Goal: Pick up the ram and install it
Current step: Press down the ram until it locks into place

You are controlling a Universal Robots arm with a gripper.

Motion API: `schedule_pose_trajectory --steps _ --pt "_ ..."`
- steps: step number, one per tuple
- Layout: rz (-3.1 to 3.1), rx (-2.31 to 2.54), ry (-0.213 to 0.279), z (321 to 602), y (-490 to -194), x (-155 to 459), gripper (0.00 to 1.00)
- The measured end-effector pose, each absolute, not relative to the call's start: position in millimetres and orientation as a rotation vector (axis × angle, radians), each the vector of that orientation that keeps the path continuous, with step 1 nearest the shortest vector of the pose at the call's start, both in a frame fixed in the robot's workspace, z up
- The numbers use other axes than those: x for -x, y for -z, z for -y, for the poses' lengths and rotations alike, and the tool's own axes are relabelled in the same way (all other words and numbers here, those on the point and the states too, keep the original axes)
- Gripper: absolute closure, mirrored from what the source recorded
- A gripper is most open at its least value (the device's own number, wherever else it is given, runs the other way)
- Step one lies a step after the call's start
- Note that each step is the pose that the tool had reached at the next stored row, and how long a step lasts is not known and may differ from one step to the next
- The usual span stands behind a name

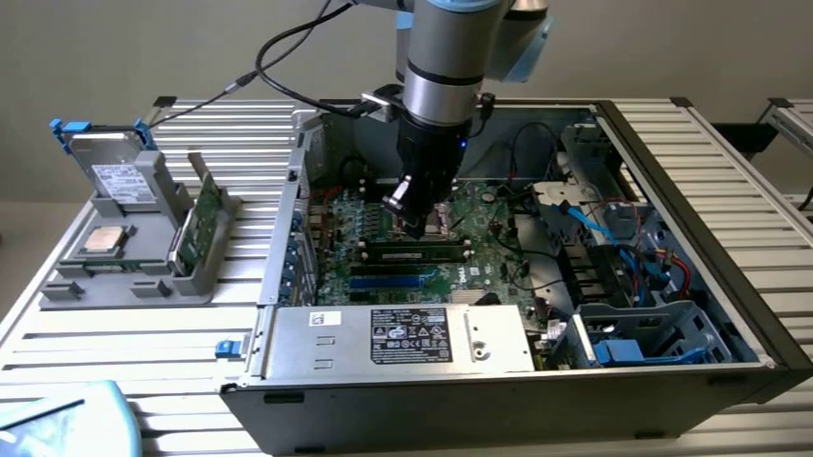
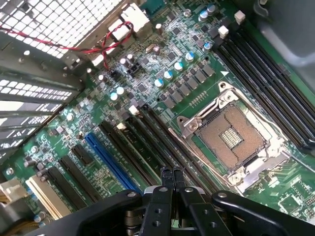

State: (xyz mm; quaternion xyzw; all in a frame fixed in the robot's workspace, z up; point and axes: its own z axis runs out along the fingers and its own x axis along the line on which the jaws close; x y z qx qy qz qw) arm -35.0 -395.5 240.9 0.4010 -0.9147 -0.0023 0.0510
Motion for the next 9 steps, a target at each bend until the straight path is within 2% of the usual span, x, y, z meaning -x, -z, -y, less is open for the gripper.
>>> schedule_pose_trajectory --steps 9 --pt "2.864 -1.037 0.013 395.5 -240.8 35.0 0.89"
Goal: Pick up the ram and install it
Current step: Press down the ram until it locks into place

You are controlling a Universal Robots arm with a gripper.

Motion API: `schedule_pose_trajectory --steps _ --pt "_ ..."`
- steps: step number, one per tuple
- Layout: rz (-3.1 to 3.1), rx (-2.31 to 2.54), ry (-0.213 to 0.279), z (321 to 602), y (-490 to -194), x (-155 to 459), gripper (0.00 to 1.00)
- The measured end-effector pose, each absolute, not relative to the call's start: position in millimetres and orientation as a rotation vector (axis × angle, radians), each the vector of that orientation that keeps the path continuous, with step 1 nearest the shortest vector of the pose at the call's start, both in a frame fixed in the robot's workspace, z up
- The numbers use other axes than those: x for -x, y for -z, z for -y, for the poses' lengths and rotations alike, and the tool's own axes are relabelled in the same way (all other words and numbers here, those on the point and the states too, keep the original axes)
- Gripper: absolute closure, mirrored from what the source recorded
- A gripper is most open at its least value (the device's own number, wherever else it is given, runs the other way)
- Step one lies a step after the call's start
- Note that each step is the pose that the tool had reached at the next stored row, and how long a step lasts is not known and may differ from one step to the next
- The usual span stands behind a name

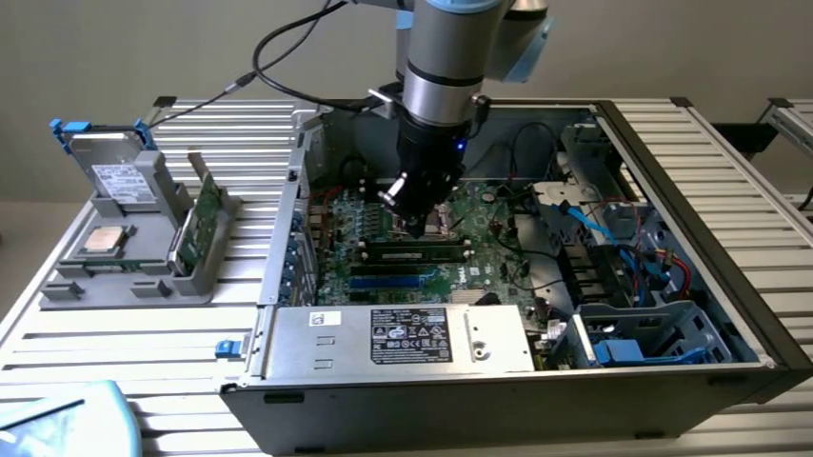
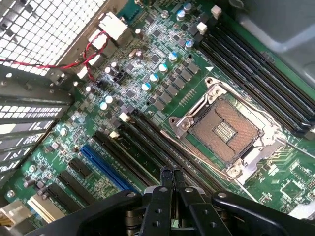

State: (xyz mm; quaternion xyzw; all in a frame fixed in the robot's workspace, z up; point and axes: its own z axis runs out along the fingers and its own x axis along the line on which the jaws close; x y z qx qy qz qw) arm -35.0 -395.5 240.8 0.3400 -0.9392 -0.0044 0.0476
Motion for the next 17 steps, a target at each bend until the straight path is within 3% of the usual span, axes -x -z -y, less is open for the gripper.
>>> schedule_pose_trajectory --steps 17 --pt "2.987 -0.686 0.022 395.5 -240.8 35.0 0.89"
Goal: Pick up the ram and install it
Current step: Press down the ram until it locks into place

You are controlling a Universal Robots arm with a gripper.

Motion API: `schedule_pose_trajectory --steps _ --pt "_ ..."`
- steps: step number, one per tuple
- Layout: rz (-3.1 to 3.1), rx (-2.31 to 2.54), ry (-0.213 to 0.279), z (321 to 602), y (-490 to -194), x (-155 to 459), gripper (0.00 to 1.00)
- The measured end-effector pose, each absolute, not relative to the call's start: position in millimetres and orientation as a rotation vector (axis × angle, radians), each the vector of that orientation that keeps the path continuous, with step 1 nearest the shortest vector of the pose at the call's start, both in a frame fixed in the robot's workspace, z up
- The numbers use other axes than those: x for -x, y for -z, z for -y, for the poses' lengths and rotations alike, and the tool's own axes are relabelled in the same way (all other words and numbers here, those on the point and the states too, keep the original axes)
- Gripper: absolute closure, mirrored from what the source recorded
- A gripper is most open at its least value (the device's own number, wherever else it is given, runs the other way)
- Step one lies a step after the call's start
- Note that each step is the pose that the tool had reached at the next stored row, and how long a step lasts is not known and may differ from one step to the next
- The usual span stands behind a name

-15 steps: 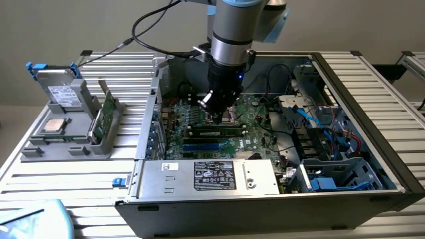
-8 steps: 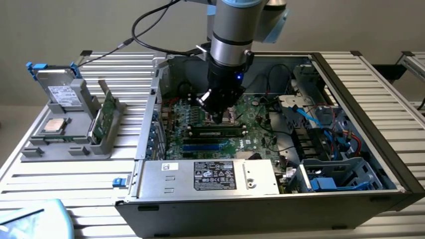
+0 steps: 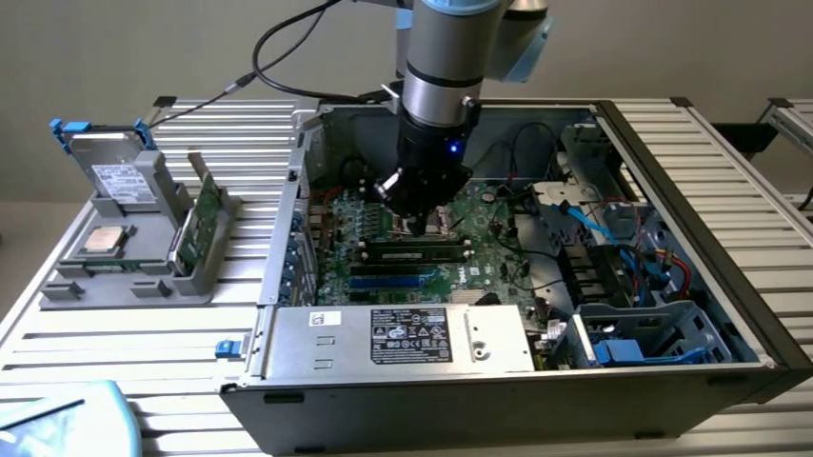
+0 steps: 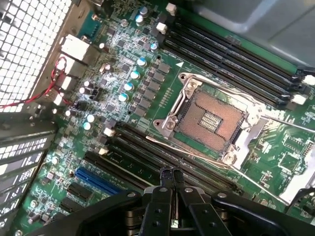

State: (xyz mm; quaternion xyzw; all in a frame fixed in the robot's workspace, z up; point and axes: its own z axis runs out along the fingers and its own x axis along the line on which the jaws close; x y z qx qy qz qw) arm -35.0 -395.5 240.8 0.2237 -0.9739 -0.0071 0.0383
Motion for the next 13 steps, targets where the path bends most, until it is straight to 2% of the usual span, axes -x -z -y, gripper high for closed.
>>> schedule_pose_trajectory --steps 13 --pt "3.053 -0.404 0.028 395.5 -240.8 35.0 0.89"
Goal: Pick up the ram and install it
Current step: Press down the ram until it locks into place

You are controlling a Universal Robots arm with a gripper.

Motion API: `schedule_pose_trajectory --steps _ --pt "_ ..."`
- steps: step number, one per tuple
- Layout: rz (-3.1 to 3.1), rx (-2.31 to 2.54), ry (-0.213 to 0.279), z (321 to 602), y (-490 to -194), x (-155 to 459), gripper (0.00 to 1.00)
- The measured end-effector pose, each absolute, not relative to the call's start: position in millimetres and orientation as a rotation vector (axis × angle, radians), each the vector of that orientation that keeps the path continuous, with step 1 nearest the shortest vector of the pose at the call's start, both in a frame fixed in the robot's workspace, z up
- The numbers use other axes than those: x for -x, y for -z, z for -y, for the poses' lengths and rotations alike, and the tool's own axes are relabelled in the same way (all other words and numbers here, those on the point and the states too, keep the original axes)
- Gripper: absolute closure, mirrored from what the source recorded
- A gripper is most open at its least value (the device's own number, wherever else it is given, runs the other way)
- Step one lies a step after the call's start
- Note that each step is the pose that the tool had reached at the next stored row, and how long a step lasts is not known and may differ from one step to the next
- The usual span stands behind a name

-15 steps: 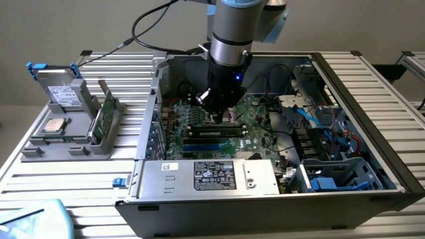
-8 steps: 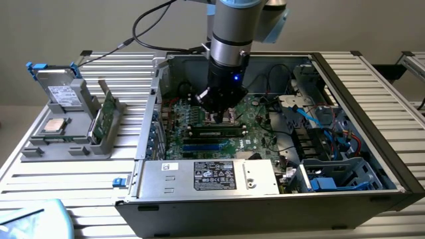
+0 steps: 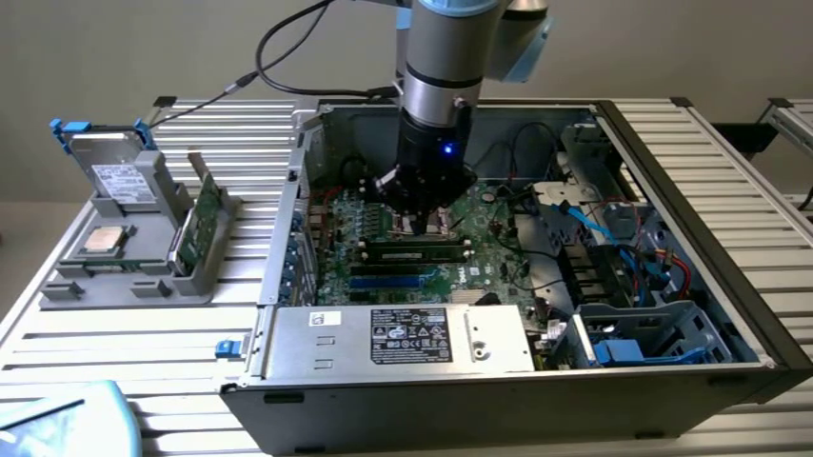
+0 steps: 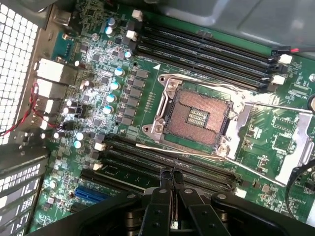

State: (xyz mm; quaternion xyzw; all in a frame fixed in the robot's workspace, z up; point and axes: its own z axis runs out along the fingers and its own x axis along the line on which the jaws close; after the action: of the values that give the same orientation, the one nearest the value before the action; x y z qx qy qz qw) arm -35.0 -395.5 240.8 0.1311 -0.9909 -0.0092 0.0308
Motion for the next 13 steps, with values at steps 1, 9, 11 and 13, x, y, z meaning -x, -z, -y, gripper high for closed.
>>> schedule_pose_trajectory --steps 1,9,11,13 --pt "3.057 -0.382 0.029 395.5 -240.8 35.0 0.89" --pt "3.083 -0.202 0.033 395.5 -240.7 35.0 0.89" --pt "3.088 -0.158 0.034 395.5 -240.7 35.0 0.89" --pt "3.092 -0.114 0.035 395.5 -240.7 35.0 0.89"
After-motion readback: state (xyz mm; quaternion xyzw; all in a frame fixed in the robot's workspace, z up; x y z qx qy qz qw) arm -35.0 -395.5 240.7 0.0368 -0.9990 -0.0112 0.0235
